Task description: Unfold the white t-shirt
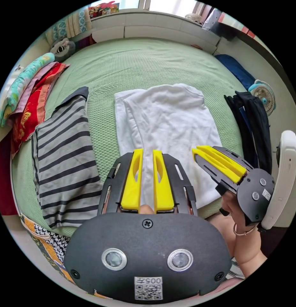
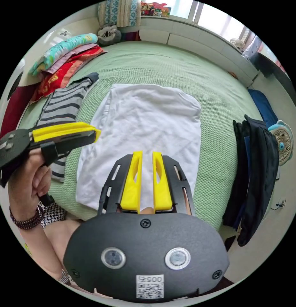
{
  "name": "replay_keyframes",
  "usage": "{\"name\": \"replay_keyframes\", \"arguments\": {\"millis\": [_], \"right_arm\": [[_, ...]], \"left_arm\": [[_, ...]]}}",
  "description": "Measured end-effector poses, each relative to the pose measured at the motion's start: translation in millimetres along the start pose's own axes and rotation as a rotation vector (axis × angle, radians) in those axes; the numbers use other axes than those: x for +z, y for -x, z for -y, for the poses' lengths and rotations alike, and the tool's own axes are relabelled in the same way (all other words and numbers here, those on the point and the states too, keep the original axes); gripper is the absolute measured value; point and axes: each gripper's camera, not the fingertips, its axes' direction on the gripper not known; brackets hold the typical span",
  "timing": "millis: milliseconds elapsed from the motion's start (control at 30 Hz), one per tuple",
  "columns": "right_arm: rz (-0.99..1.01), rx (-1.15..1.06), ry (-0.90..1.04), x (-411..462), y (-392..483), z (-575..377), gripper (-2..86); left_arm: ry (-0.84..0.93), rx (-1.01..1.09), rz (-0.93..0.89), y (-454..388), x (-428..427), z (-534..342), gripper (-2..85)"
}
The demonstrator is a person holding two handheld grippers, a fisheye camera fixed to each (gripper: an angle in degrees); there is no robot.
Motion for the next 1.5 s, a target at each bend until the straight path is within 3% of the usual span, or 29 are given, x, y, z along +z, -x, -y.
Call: {"name": "replay_keyframes", "arguments": {"millis": [133, 967, 1200, 1367, 1500], "right_arm": [[0.026, 0.021, 0.0, 19, -4, 0, -0.6], [0.13, 0.07, -0.037, 24, -40, -28, -1.3], [0.126, 0.031, -0.239, -29, -45, -52, -0.9], [0.183, -0.044, -0.242, -34, -36, -62, -0.1], [0.221, -0.07, -0.192, -28, -31, -62, 1.7]], "left_arm": [[0.039, -0.021, 0.021, -6, 20, 11, 5.9], [-0.02, -0.102, -0.18, 10, 19, -17, 2.0], [-0.178, -0.035, -0.061, -4, -42, -60, 0.0], [-0.272, -0.053, 0.065, -8, -66, -91, -0.5], [-0.255, -0.092, 0.034, -1, -67, -103, -0.6]]}}
